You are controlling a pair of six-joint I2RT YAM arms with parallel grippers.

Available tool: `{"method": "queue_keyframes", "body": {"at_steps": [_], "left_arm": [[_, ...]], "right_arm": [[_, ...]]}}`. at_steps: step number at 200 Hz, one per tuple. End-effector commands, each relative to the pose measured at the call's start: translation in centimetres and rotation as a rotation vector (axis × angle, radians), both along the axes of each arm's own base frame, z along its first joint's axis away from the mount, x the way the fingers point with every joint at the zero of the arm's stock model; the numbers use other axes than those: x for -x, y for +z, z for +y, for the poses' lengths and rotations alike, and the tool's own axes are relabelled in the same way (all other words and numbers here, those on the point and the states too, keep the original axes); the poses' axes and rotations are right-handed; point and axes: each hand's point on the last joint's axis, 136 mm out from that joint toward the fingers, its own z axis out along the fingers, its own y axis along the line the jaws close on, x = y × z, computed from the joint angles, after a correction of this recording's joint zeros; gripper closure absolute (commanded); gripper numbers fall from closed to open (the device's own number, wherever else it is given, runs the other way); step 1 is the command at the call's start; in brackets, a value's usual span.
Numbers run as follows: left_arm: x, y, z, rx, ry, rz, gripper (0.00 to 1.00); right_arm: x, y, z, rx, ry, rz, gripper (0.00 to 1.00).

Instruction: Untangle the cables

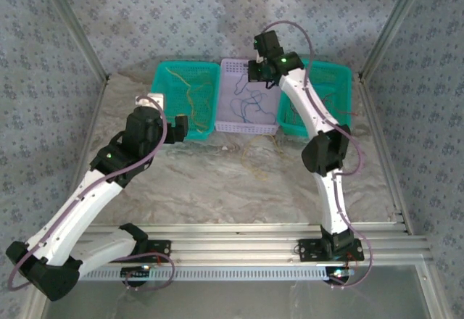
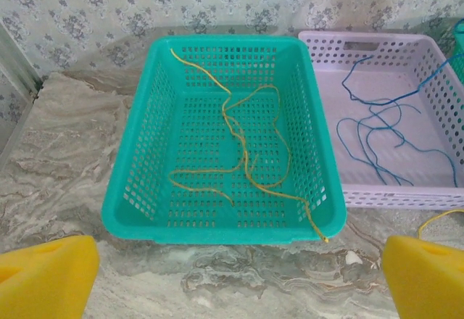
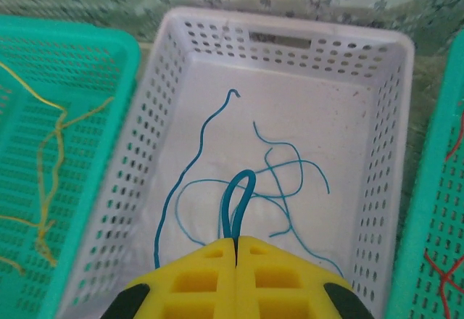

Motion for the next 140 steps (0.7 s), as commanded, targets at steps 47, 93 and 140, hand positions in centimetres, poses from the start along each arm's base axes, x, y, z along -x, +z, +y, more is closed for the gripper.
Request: {"method": "queue_keyframes", "body": {"at_steps": [47, 93, 140], "left_arm": [[0.0, 1.1, 0.3, 0.014, 0.0, -0.043, 0.0], [-0.1, 0.8, 0.0, 0.016, -0.008, -0.033, 0.0], [-0.2, 0.6, 0.0, 0.013, -0.005, -0.031, 0.0]], "right_arm": [[-0.2, -7.5, 2.7, 0.087, 0.069, 0.135, 1.0], [0.2, -13.9, 5.2, 0.105, 0.121, 0.23, 1.0], [0.1, -17.3, 6.3, 0.098, 0.149, 0.268, 1.0]]}}
